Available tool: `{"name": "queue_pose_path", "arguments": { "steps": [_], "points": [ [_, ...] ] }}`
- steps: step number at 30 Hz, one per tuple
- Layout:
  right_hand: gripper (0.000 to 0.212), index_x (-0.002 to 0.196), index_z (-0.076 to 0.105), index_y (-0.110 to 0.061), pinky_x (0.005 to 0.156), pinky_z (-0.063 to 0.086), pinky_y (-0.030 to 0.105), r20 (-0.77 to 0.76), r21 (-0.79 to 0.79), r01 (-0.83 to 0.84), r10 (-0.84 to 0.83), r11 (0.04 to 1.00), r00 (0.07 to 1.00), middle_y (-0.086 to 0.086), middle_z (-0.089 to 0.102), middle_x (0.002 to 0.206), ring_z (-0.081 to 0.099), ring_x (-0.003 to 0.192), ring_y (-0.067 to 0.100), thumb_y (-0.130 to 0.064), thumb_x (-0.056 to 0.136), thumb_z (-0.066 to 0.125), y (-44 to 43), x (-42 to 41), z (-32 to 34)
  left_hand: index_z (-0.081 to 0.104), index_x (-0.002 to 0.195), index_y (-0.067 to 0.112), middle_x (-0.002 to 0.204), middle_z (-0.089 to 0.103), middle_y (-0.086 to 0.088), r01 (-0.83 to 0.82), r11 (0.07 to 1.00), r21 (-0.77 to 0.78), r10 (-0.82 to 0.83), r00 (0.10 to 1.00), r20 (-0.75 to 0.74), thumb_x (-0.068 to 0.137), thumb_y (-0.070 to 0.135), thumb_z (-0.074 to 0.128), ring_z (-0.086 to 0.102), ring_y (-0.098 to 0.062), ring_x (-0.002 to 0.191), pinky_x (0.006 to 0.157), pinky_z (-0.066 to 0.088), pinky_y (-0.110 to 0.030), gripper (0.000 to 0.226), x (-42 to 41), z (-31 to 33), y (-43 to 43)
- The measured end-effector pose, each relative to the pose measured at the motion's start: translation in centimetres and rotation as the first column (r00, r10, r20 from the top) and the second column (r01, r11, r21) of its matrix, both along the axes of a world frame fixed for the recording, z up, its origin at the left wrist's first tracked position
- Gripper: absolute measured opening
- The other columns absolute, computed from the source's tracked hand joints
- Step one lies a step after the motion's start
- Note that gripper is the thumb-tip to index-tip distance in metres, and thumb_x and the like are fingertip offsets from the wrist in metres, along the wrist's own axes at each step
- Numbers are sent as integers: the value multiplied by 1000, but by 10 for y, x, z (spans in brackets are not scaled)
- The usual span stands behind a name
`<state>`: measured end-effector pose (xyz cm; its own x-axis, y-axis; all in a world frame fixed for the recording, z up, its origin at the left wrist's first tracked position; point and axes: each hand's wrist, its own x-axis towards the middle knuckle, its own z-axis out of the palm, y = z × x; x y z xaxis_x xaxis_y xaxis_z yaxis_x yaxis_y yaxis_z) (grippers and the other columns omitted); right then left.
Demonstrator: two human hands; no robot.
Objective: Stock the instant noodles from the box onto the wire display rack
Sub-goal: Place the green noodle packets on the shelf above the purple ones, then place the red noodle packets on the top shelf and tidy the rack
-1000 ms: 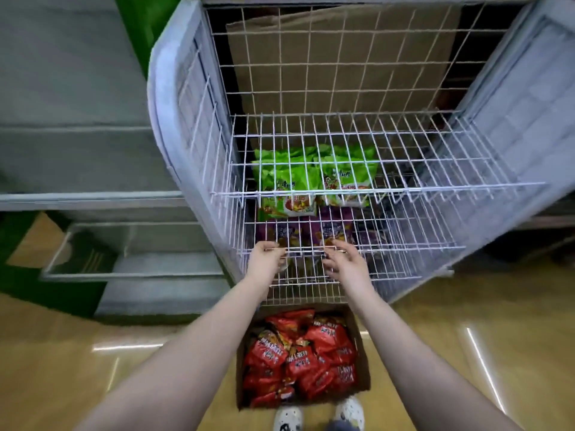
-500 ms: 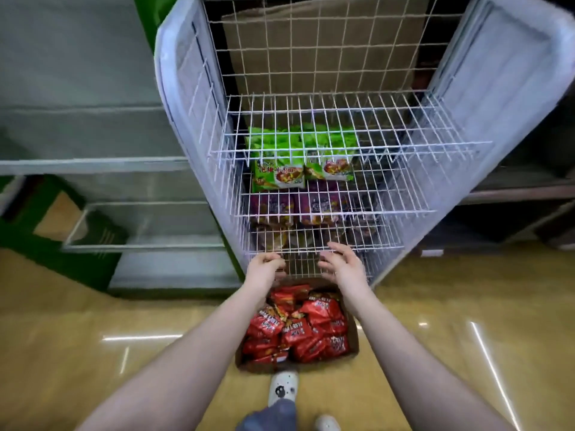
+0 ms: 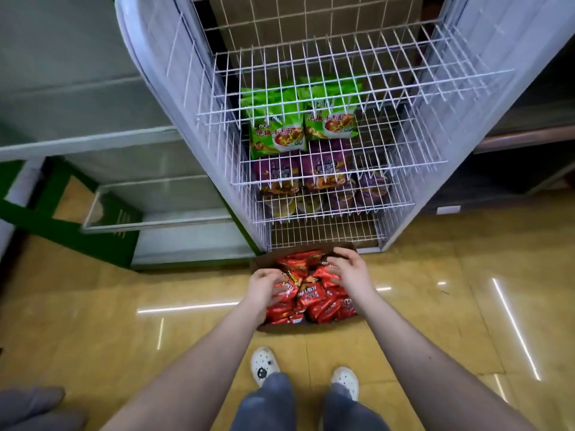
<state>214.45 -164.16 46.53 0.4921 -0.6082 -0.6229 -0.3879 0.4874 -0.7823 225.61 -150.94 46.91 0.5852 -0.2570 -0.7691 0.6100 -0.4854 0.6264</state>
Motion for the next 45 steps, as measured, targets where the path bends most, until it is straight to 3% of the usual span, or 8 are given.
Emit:
{"name": "queue_pose_path", "arguments": {
  "steps": [10,17,25,30,33,38,41,45],
  "points": [
    [21,114,54,-14,78,48,31,-201,-16,22,-25,1000,979,15,61,116,61,93,23,-9,95,47,37,57,-63,54,92,14,99,64,-7,-16,999,51,24,988,-150,97,14,49,60,-17,77,70,45,-26,7,74,-70,28],
    [18,111,52,-15,96,44,45,-306,56,53,-34,997,951,13,59,110,58,98,29,-7,96,45,52,95,-150,55,104,11,89,63,-4,-36,991,127,61,977,-204,96,9,48,59,-15,73,79,45,-32,10,117,-168,49],
    [17,112,51,-17,92,44,38,-315,134,13,31,991,949,10,58,113,58,101,26,-12,96,49,48,111,-342,55,110,5,110,61,-15,-106,970,217,159,957,-244,93,11,53,56,-28,101,88,42,-35,18,116,-361,40],
    [20,114,50,-9,99,42,53,-334,138,12,36,990,942,29,56,120,59,105,44,-5,96,45,35,119,-456,57,112,3,115,63,-22,-147,957,250,196,963,-186,82,14,67,58,-39,112,102,43,-48,34,117,-496,27],
    [22,114,50,-10,90,46,55,-329,127,-4,46,992,943,31,61,107,56,82,29,-3,94,46,26,121,-527,54,118,4,118,62,-12,-205,944,259,256,950,-178,81,19,70,57,-34,112,104,41,-47,43,116,-562,15],
    [14,96,48,-8,59,47,28,-313,25,-42,48,999,949,11,51,78,53,57,15,5,92,43,-2,134,-609,52,128,6,125,57,-18,-301,900,315,379,897,-226,72,36,74,56,-39,113,101,45,-46,68,115,-659,-2],
    [20,109,52,-7,88,52,50,-274,-57,-42,25,997,961,10,58,85,60,77,23,0,90,50,-18,143,-631,47,133,5,133,50,-17,-344,873,346,434,871,-229,80,32,72,51,-37,119,102,44,-44,64,123,-659,-16],
    [38,122,48,-9,99,46,49,-270,-130,-50,14,990,963,14,57,118,59,107,32,-6,86,60,-34,149,-644,47,130,1,120,57,-18,-331,891,311,417,869,-267,76,25,77,52,-35,115,101,44,-41,66,130,-671,-26]
  ]
}}
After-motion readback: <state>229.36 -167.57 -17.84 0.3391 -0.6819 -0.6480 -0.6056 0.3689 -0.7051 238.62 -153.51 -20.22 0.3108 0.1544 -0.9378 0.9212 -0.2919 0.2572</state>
